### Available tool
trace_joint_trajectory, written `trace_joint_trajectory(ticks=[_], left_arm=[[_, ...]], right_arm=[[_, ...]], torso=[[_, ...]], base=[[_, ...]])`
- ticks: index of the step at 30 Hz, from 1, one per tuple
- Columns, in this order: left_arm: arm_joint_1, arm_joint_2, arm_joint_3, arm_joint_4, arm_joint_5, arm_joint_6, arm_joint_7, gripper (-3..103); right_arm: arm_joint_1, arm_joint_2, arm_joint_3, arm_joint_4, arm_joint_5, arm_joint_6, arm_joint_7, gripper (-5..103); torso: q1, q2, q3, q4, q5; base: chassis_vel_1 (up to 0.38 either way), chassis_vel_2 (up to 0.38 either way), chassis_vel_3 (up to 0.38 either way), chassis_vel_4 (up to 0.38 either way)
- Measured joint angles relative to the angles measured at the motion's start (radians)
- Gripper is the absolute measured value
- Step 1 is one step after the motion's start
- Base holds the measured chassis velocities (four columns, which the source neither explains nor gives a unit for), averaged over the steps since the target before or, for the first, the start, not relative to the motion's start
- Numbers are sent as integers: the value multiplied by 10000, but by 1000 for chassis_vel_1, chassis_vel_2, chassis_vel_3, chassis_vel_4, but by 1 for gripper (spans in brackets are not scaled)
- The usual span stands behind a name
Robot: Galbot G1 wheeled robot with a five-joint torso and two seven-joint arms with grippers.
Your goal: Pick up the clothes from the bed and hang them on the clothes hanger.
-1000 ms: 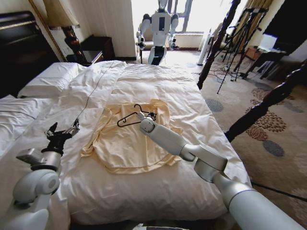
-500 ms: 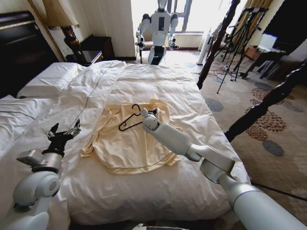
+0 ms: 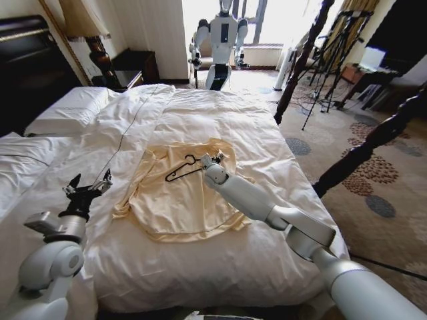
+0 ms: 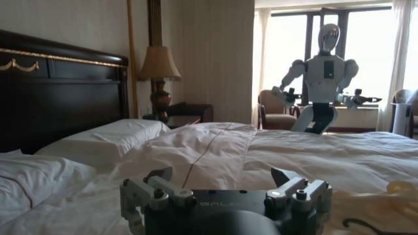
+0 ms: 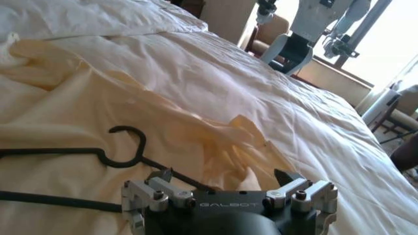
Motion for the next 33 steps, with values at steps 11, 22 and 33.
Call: trace_joint_trajectory(ticks=[11,22,33], left_arm=[[-676,203,455,800,-197,160,-395,100],[-507,-229,98,658,-128,221,-234,100],[-845,266,155,936,-476,206,-21,100]], right_arm=[[-104,-1906,936,1172,-197,1670,-3365,100],[-436,-1059,-523,-17,-1449,3289,-5680,100],[-572,-46,-1098,-1164,-2311,3159,-5148,100]], torso=[[1,0,0,-1,-13],[1,0,0,15,-8],[1,0,0,-6,-7]], base=[[0,0,0,0],[0,0,0,0],[0,0,0,0]])
